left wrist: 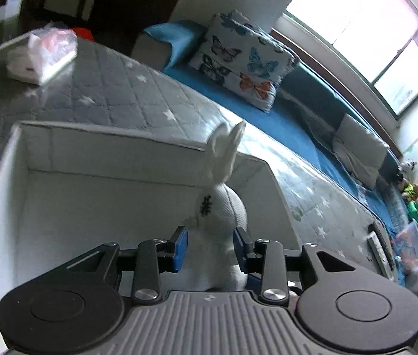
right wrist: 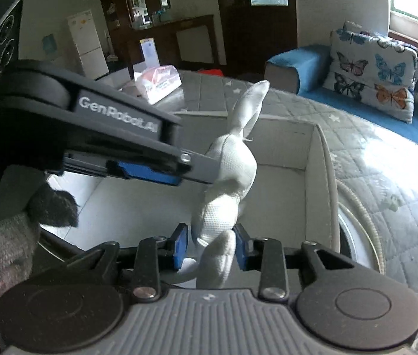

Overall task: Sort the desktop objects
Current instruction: 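Lift the bunny with the right gripper and carry it over the shoebox, then open the right gripper to drop the bunny into the shoebox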

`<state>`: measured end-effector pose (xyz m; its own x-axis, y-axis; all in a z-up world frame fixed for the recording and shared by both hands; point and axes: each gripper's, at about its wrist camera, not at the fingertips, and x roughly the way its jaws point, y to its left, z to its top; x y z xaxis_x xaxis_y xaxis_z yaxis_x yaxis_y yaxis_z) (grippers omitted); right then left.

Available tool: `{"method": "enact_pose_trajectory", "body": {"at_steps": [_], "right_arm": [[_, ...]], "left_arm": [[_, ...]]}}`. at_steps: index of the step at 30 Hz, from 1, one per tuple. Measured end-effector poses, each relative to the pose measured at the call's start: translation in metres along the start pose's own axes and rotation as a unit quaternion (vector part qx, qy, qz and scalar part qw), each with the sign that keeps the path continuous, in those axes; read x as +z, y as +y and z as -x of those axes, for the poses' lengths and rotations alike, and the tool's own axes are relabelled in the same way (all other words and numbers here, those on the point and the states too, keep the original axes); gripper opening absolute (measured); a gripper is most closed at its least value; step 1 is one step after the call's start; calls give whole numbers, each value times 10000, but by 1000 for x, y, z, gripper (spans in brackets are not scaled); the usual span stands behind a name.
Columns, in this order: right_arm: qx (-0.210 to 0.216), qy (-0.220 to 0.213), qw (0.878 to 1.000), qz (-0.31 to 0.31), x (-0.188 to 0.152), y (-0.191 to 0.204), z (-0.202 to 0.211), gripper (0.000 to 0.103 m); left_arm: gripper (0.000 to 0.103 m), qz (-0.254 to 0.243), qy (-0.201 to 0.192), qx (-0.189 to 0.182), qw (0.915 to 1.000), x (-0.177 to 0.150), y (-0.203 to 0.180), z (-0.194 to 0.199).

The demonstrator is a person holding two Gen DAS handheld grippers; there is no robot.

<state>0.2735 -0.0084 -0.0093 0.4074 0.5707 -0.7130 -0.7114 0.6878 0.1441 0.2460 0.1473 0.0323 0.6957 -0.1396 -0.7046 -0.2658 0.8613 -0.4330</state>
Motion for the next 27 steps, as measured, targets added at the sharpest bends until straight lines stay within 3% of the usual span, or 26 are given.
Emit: {"method": "enact_pose_trajectory", "body": {"at_steps": [9,16,27], "right_arm": [[38,-162,9992,360,-5,29,16,33],[-23,-411,9991,122,-9,32,31,37],[-227,-865,9960,0,-36,49,81,65]], "left_arm": [[37,-93,-196,60,9997,-4,3,26],[37,-311,-190,41,9993,-17,-2,37],[37,-675,-396,-44,9969,-50,-18,67]]}}
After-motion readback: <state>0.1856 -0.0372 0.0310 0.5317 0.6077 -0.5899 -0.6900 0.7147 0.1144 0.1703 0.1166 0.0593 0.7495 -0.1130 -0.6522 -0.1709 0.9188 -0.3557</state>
